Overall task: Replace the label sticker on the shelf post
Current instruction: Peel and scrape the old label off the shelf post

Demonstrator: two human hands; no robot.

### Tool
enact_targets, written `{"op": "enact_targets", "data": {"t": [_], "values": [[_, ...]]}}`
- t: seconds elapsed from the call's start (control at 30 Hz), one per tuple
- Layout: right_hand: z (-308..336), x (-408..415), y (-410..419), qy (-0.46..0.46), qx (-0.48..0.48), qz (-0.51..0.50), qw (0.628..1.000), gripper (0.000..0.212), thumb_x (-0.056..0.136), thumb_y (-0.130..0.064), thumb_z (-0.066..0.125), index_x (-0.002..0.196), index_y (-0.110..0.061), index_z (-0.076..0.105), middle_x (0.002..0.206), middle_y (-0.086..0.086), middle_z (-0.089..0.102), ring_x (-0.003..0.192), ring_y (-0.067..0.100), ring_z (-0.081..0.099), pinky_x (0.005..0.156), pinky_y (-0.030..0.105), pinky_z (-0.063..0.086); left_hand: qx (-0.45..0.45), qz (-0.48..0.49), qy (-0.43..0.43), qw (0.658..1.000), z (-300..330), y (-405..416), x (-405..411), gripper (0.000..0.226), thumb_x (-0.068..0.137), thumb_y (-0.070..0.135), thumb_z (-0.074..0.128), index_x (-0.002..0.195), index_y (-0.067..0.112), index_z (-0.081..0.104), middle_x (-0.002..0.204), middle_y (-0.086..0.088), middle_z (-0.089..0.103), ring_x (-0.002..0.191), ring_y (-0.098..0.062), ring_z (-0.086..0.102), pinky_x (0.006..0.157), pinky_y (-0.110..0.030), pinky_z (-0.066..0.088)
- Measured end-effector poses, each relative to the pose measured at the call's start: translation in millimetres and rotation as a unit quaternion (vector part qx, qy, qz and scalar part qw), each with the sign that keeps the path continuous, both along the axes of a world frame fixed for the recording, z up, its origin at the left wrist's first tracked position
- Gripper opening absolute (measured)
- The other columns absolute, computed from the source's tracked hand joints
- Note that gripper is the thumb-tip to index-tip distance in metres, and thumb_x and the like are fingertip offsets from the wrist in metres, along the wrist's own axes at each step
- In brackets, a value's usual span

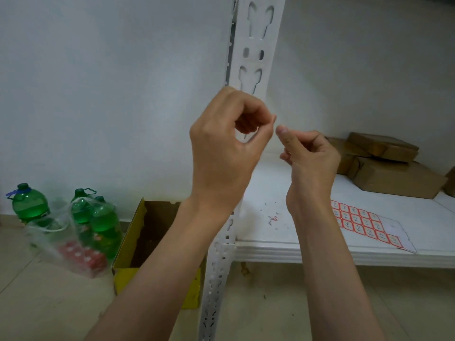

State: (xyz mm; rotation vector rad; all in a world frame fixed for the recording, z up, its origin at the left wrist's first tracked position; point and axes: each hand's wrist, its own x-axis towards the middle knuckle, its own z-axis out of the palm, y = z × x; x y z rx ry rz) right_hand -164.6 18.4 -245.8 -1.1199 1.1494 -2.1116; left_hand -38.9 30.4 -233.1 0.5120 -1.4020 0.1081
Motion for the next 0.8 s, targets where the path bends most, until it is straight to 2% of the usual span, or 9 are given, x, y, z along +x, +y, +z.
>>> {"op": "enact_targets", "data": {"t": [0.07, 0.17, 0.23, 0.3, 0.37, 0.43, 0.5, 0.6, 0.8], "values": [[-9.9, -17.1, -2.2, 0.047, 0.062, 0.011, 0.997, 0.013, 0.086, -0.020, 0.078, 0.085, -0.007, 0.076, 0.070, -0.004, 0.070, 0.069, 0.007, 0.063, 0.067, 0.022, 0.056, 0.016, -0.017, -0.029, 0.999, -8.4, 2.1, -18.3, 0.008, 0.084, 0.004, 0.078, 0.083, 0.002, 0.071, 0.082, -0.006, 0.067, 0.073, -0.012, 0.063, 0.069, -0.021, 0.054], [-28.1, -41.8, -7.7, 0.102, 0.143, 0.007, 0.984, 0.011, 0.090, -0.014, 0.070, 0.085, -0.012, 0.079, 0.083, 0.009, 0.076, 0.083, 0.024, 0.073, 0.079, 0.038, 0.062, 0.064, -0.040, -0.087, 0.993, -24.7, 0.9, -43.7, 0.005, 0.084, 0.003, 0.076, 0.085, 0.006, 0.073, 0.084, -0.001, 0.067, 0.075, -0.010, 0.063, 0.070, -0.025, 0.055], [-39.5, -55.0, -10.4, 0.138, 0.184, -0.009, 0.973, 0.020, 0.089, -0.006, 0.064, 0.080, -0.016, 0.079, 0.081, 0.010, 0.076, 0.086, 0.030, 0.073, 0.080, 0.045, 0.063, 0.109, -0.057, -0.123, 0.985, -38.1, -1.5, -58.1, 0.006, 0.087, 0.002, 0.071, 0.085, 0.008, 0.072, 0.085, 0.002, 0.066, 0.075, -0.009, 0.062, 0.070, -0.026, 0.054], [-47.7, -65.7, -10.4, 0.164, 0.217, -0.013, 0.962, 0.024, 0.089, -0.005, 0.060, 0.080, -0.015, 0.080, 0.079, 0.010, 0.076, 0.083, 0.028, 0.073, 0.076, 0.039, 0.063, 0.163, -0.067, -0.151, 0.973, -51.8, -5.2, -69.6, 0.010, 0.090, 0.003, 0.066, 0.087, 0.010, 0.073, 0.087, 0.004, 0.066, 0.076, -0.008, 0.060, 0.071, -0.021, 0.051], [-52.6, -75.0, -8.4, 0.173, 0.240, -0.011, 0.955, 0.023, 0.093, -0.007, 0.061, 0.080, -0.012, 0.079, 0.076, 0.008, 0.074, 0.074, 0.019, 0.069, 0.066, 0.026, 0.061, 0.228, -0.062, -0.170, 0.957, -64.7, -11.1, -79.0, 0.016, 0.094, 0.004, 0.061, 0.090, 0.013, 0.075, 0.089, 0.005, 0.067, 0.078, -0.007, 0.061, 0.073, -0.019, 0.050], [-56.0, -83.7, -6.7, 0.164, 0.248, 0.006, 0.955, 0.021, 0.095, -0.007, 0.062, 0.081, -0.009, 0.079, 0.071, 0.004, 0.070, 0.066, 0.013, 0.063, 0.060, 0.020, 0.058, 0.293, -0.059, -0.166, 0.940, -76.2, -18.0, -85.5, 0.018, 0.096, 0.007, 0.060, 0.093, 0.014, 0.076, 0.090, 0.004, 0.070, 0.081, -0.009, 0.064, 0.077, -0.024, 0.053], [-58.2, -89.9, -5.5, 0.150, 0.252, 0.037, 0.955, 0.020, 0.093, 0.000, 0.062, 0.084, -0.006, 0.079, 0.072, 0.003, 0.071, 0.063, 0.010, 0.062, 0.061, 0.019, 0.058, 0.337, -0.053, -0.149, 0.928, -85.6, -22.9, -89.9, 0.011, 0.093, 0.010, 0.067, 0.092, 0.014, 0.077, 0.090, 0.003, 0.072, 0.080, -0.011, 0.066, 0.080, -0.031, 0.056], [-60.3, -92.1, -5.1, 0.146, 0.260, 0.061, 0.953, 0.015, 0.089, 0.005, 0.065, 0.089, -0.002, 0.079, 0.083, 0.006, 0.075, 0.068, 0.012, 0.066, 0.063, 0.018, 0.058, 0.385, -0.054, -0.115, 0.914, -97.1, -28.0, -94.7, 0.005, 0.085, 0.010, 0.074, 0.083, 0.015, 0.076, 0.080, 0.006, 0.071, 0.074, -0.009, 0.068, 0.076, -0.034, 0.059], [-74.9, -94.5, -12.1, 0.168, 0.308, 0.000, 0.937, 0.013, 0.080, -0.005, 0.081, 0.071, -0.009, 0.072, 0.076, 0.002, 0.072, 0.070, 0.016, 0.065, 0.059, 0.023, 0.052, 0.439, -0.057, -0.096, 0.891, -113.4, -39.1, -102.2, 0.011, 0.081, 0.005, 0.076, 0.075, 0.014, 0.073, 0.068, 0.006, 0.069, 0.066, -0.013, 0.069, 0.071, -0.039, 0.061]]}}
